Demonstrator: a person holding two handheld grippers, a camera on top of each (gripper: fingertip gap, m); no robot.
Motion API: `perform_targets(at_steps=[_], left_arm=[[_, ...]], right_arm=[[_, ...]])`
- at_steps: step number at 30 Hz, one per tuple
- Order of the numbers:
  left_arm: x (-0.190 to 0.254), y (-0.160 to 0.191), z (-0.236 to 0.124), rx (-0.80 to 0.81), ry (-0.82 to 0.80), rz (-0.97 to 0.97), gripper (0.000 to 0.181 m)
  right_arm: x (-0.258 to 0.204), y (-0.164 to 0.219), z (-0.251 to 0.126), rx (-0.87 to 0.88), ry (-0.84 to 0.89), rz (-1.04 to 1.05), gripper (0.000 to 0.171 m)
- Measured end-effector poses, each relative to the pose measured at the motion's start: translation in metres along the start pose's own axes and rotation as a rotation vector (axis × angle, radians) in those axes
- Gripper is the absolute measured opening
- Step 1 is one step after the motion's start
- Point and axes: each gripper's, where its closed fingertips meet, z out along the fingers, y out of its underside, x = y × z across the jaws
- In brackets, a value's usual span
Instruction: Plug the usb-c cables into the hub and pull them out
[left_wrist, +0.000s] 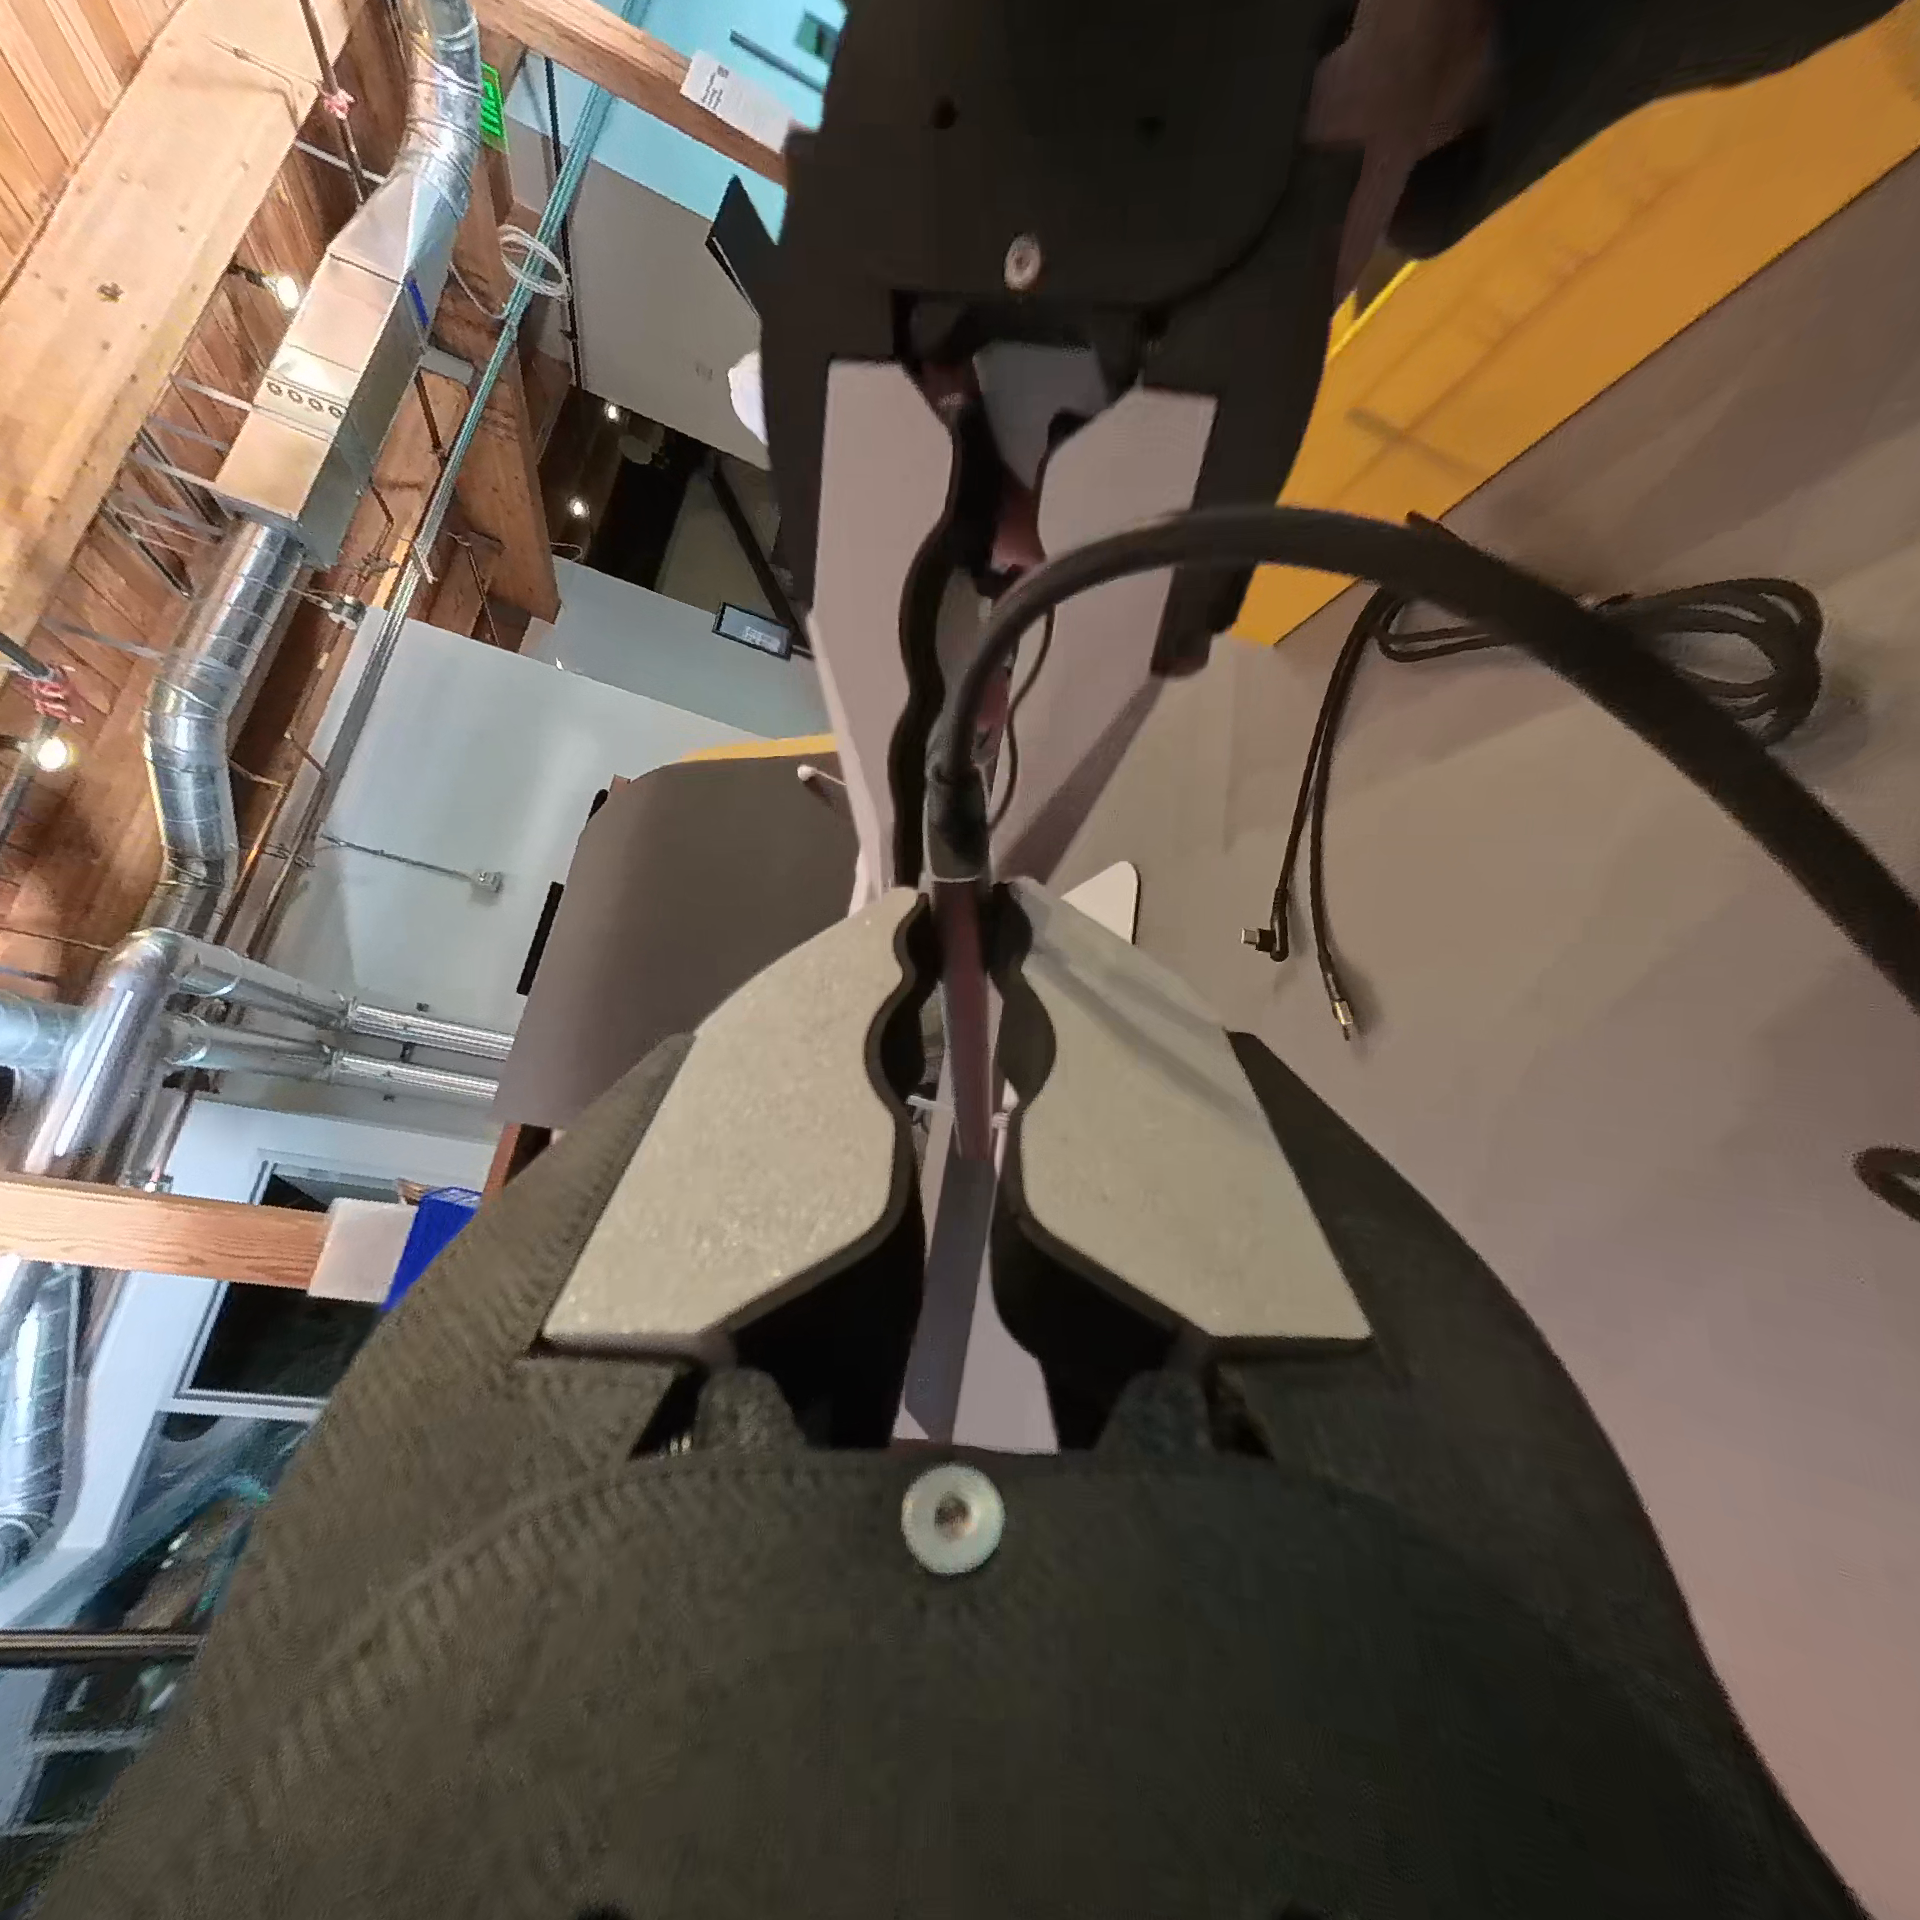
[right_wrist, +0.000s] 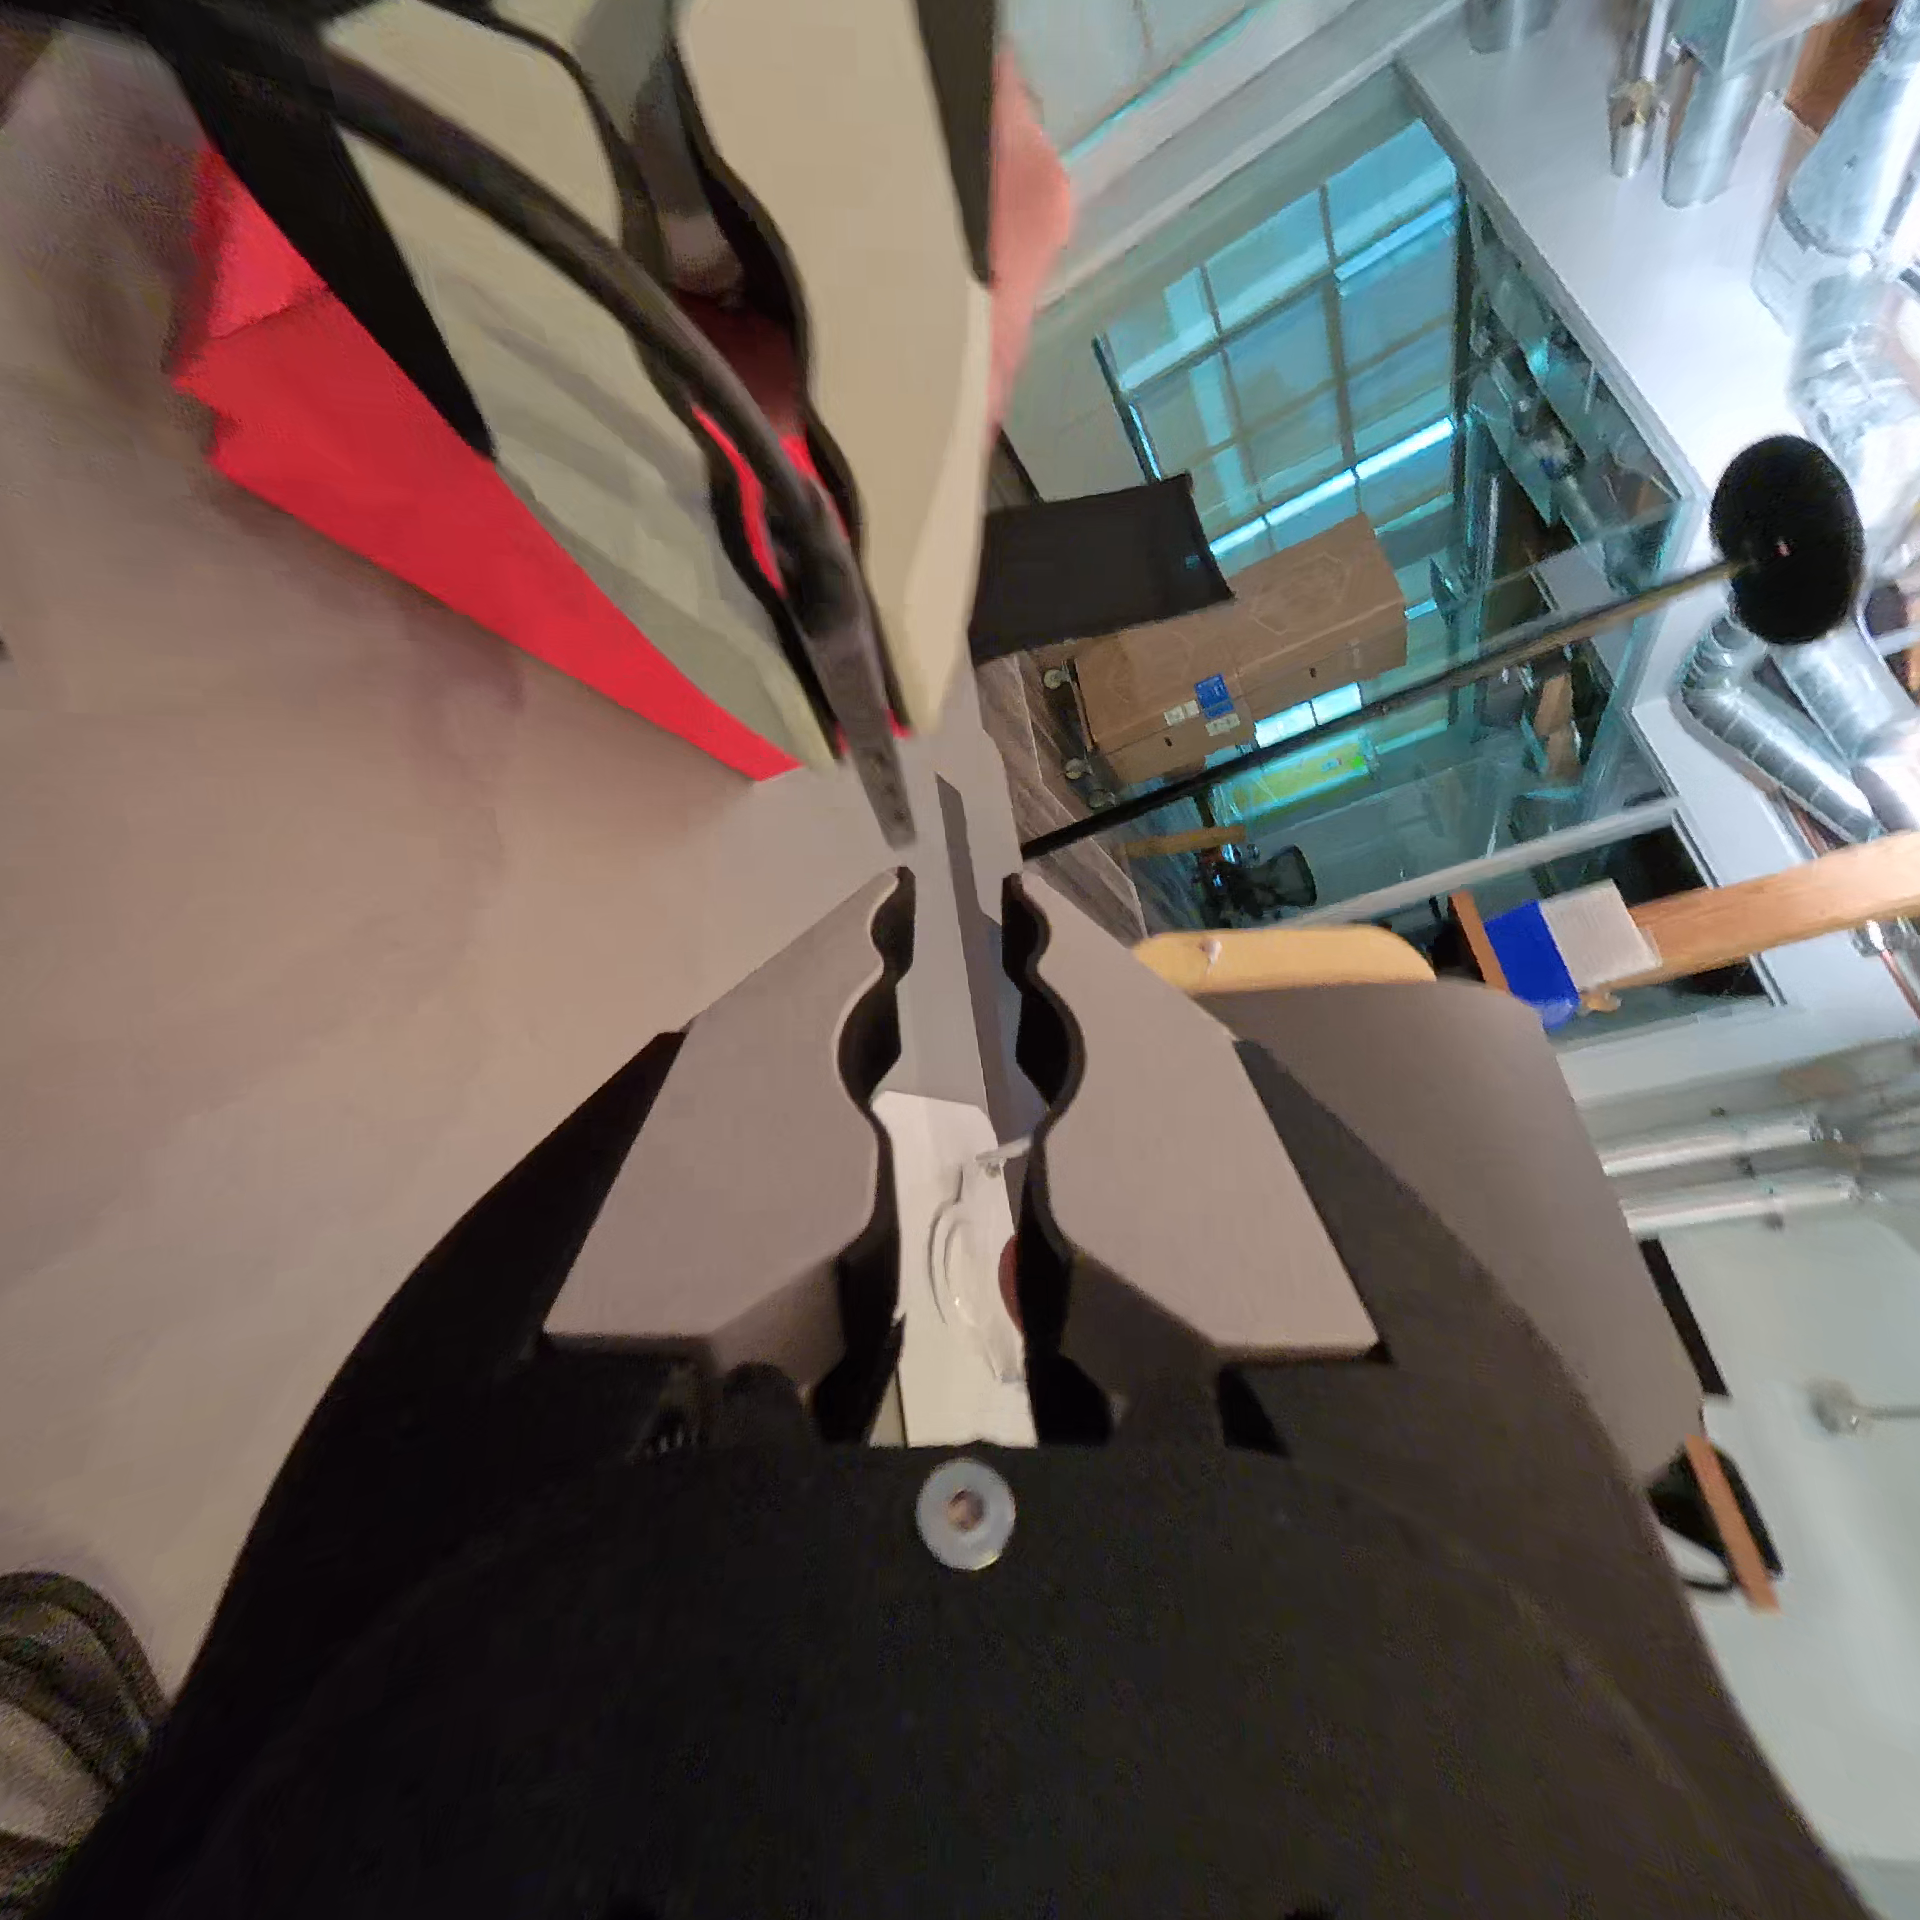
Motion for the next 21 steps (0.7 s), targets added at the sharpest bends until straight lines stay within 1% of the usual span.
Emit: perform_targets(at_steps=[2,5,6,10,14,17,21], left_arm=[[-0.003,0.003,-0.002,0.004,0.001,-0.020,0.009],[-0.007,0.008,-0.004,-0.014,-0.009,0.011,0.009],[-0.007,0.008,-0.005,-0.018,-0.009,0.016,0.009],[-0.007,0.014,-0.007,-0.043,-0.009,0.047,0.009],[-0.002,0.021,-0.007,-0.064,0.010,0.058,0.009],[0.002,0.026,-0.007,-0.079,0.022,0.072,0.009],[0.004,0.032,-0.008,-0.092,0.029,0.078,0.009]], right_arm=[[0.015,0.018,-0.009,-0.056,0.054,0.065,0.009],[0.036,0.066,-0.023,-0.236,0.135,0.206,0.000],[0.038,0.084,-0.028,-0.297,0.132,0.272,0.000],[0.009,0.138,-0.038,-0.482,-0.038,0.506,0.005],[-0.024,0.171,-0.030,-0.603,-0.161,0.627,0.006],[-0.050,0.193,-0.017,-0.702,-0.234,0.644,0.006],[-0.077,0.221,-0.001,-0.817,-0.266,0.671,0.007]])
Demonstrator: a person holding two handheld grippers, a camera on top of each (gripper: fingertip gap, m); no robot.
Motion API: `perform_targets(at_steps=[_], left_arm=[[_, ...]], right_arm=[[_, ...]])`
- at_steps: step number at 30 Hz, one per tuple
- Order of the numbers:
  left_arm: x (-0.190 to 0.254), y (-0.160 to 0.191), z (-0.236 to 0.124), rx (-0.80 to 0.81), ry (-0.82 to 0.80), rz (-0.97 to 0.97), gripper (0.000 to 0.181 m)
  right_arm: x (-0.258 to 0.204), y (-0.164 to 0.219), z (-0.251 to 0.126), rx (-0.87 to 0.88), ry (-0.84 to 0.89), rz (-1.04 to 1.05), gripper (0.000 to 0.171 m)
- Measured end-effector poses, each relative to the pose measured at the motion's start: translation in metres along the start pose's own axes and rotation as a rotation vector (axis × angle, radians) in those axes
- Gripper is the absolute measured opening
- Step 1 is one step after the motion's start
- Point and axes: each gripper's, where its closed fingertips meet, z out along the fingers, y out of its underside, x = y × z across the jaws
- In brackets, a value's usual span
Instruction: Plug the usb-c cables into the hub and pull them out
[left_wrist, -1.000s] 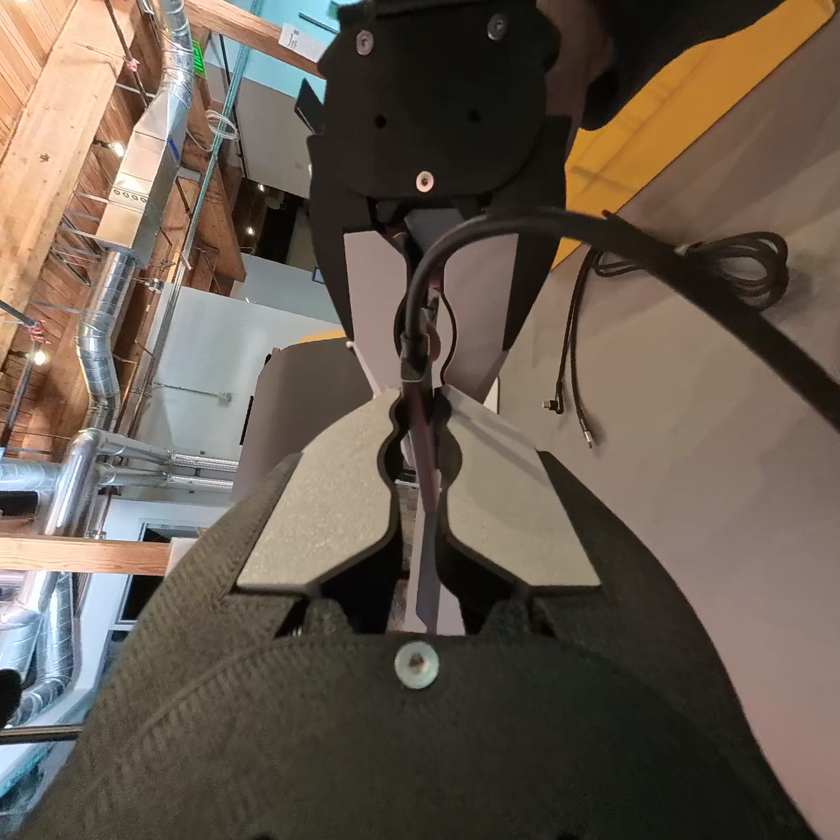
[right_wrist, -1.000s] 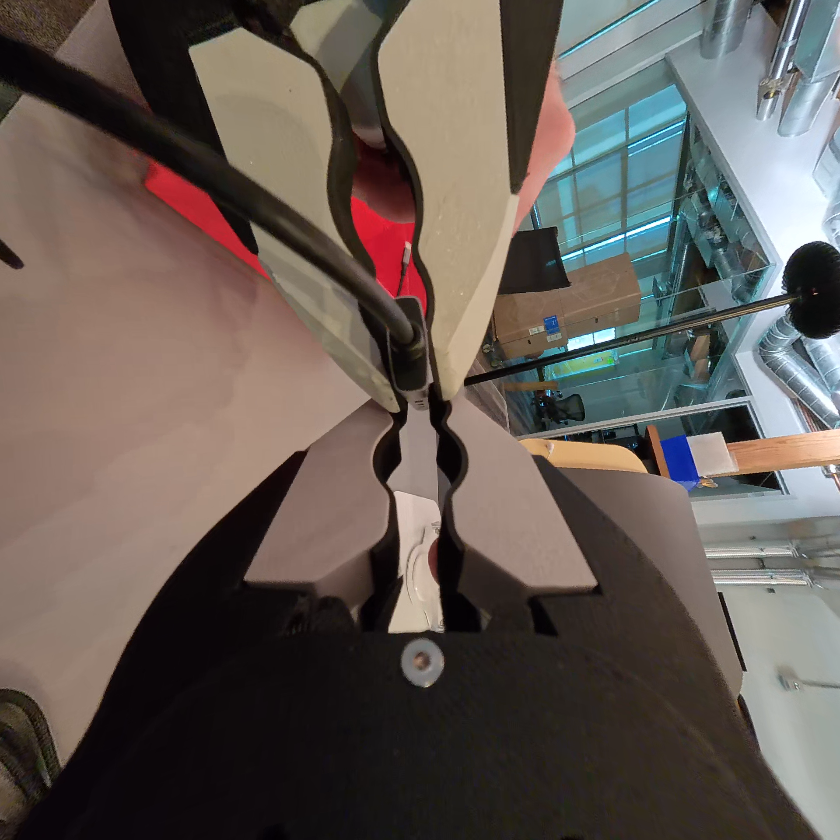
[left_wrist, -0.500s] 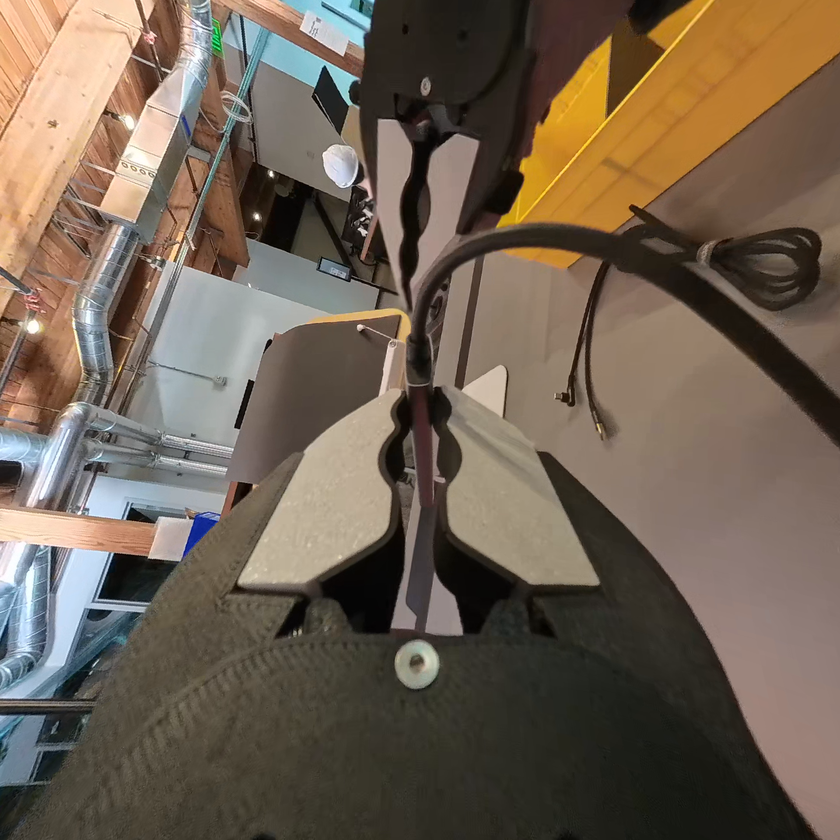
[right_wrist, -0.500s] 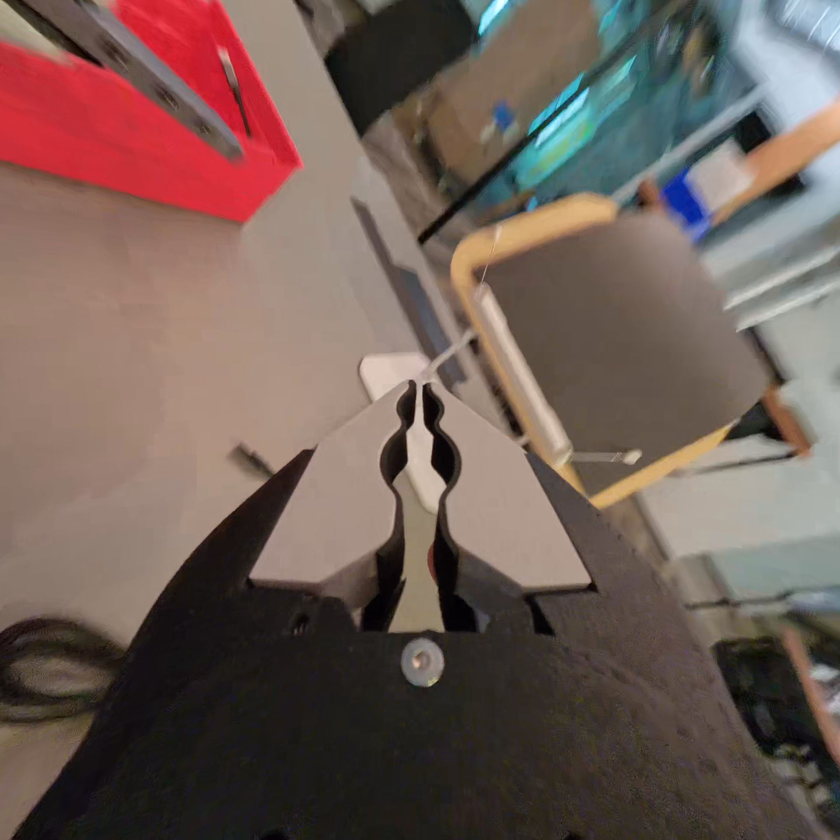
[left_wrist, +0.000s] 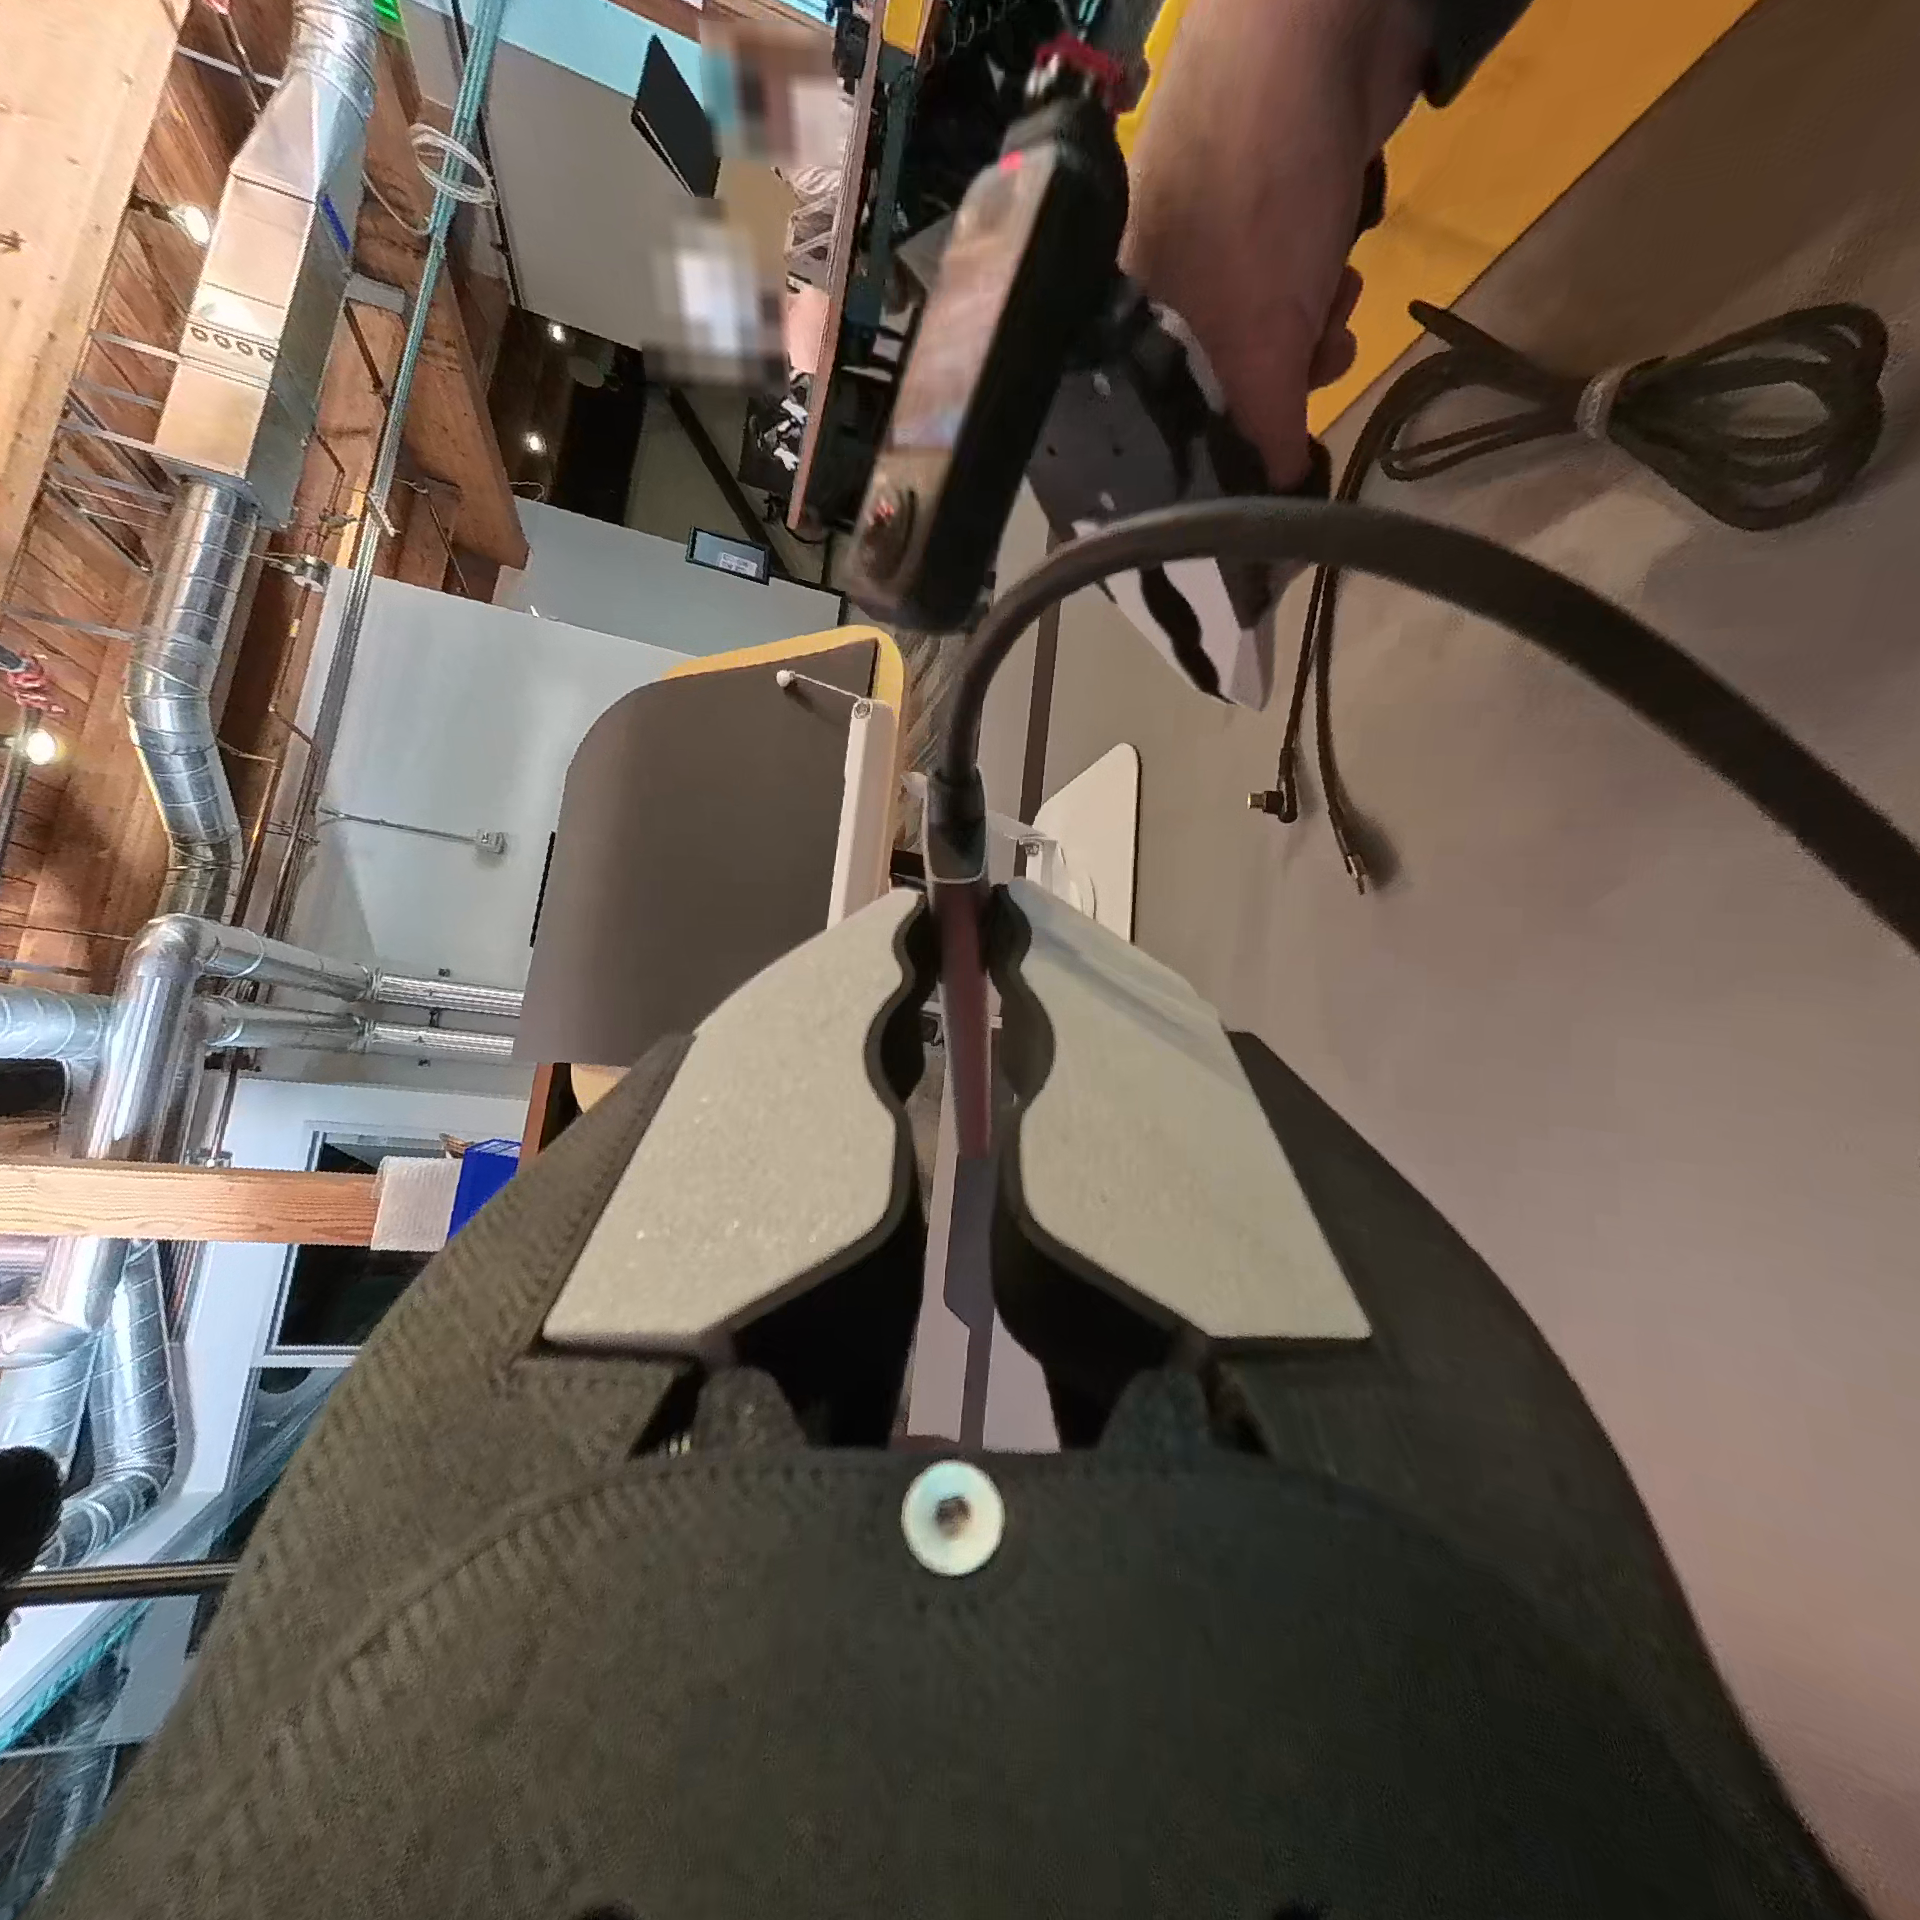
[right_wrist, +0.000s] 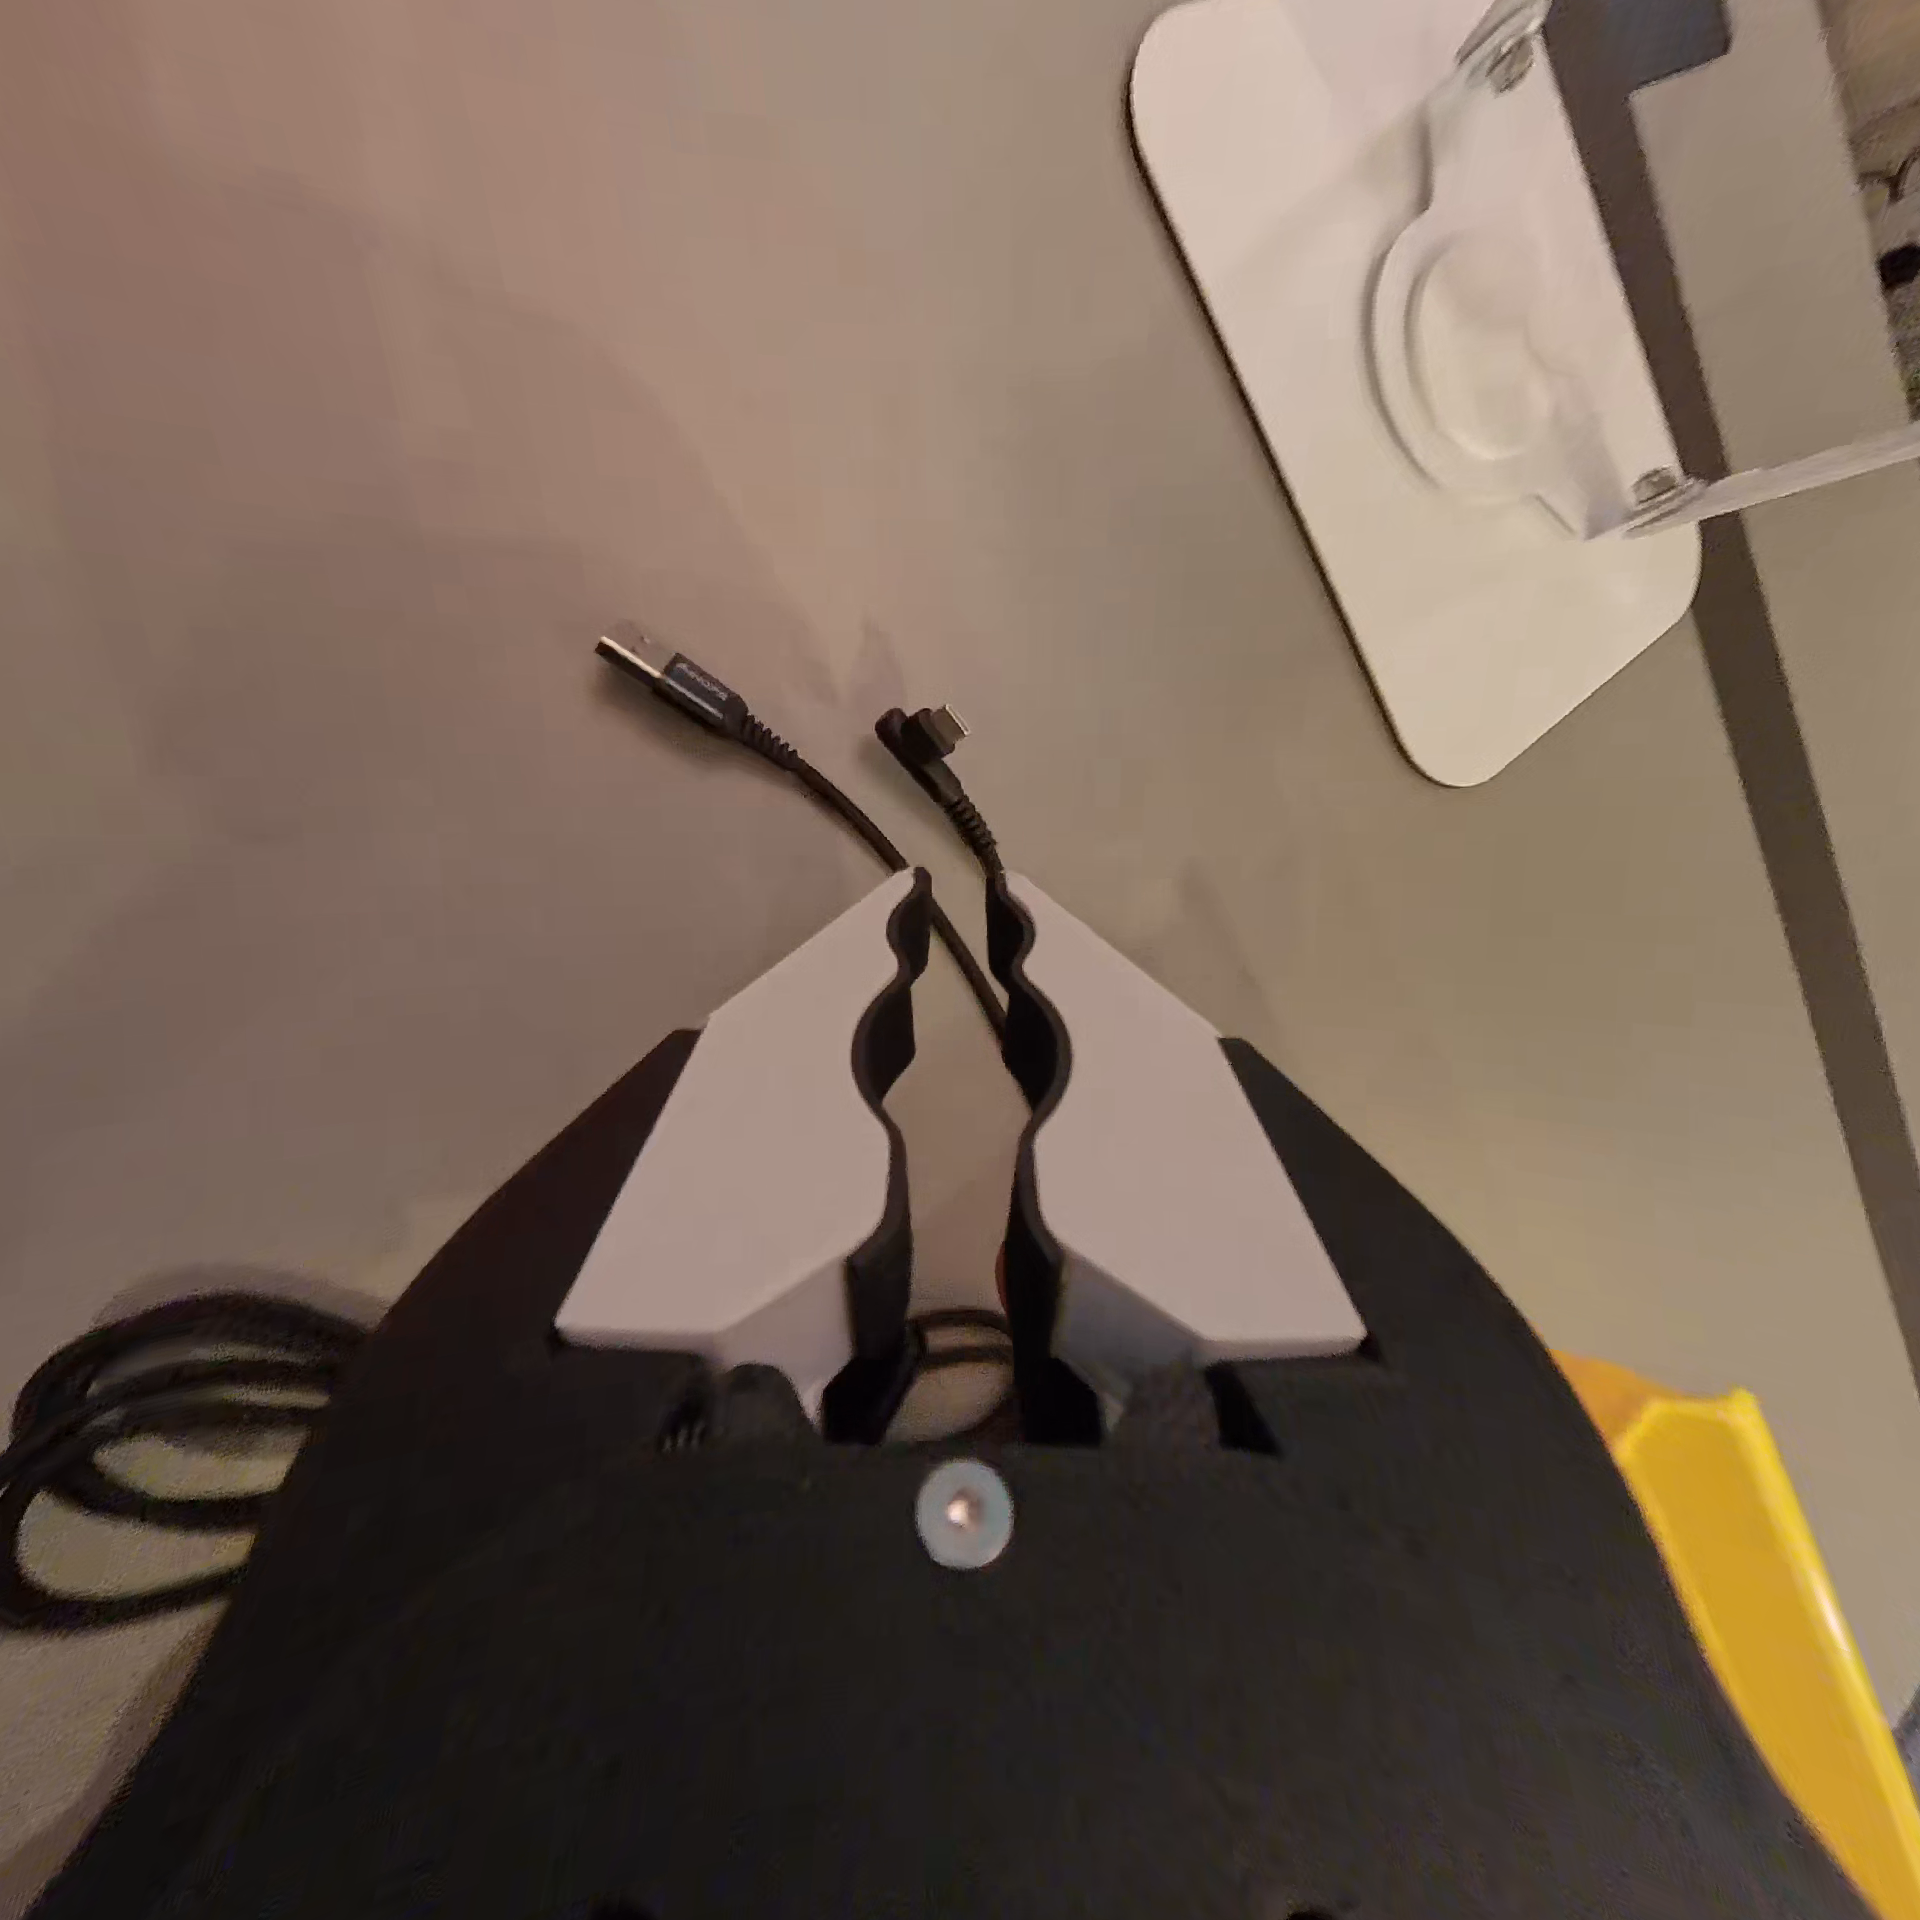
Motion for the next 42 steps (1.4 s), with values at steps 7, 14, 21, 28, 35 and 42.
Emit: perform_targets(at_steps=[7,14,21,28,35,42], left_arm=[[0.000,0.006,0.001,-0.009,0.002,-0.002,0.009],[0.002,0.010,0.002,-0.008,0.005,-0.017,0.009],[0.003,0.014,0.002,-0.011,0.009,-0.023,0.009],[0.002,0.019,0.002,-0.022,0.011,-0.026,0.009],[0.007,0.016,0.003,-0.022,0.027,-0.021,0.009],[0.017,0.014,0.005,-0.007,0.053,-0.016,0.009]], right_arm=[[-0.007,-0.012,0.034,0.058,0.020,0.226,0.032],[-0.008,-0.011,0.057,0.122,0.039,0.425,0.029],[-0.010,-0.016,0.055,0.166,0.032,0.417,0.014],[-0.061,-0.030,0.029,0.187,-0.194,-0.003,0.014],[-0.127,-0.020,-0.020,0.158,-0.441,-0.508,0.014],[-0.120,-0.008,-0.015,0.120,-0.286,-0.376,0.027]])
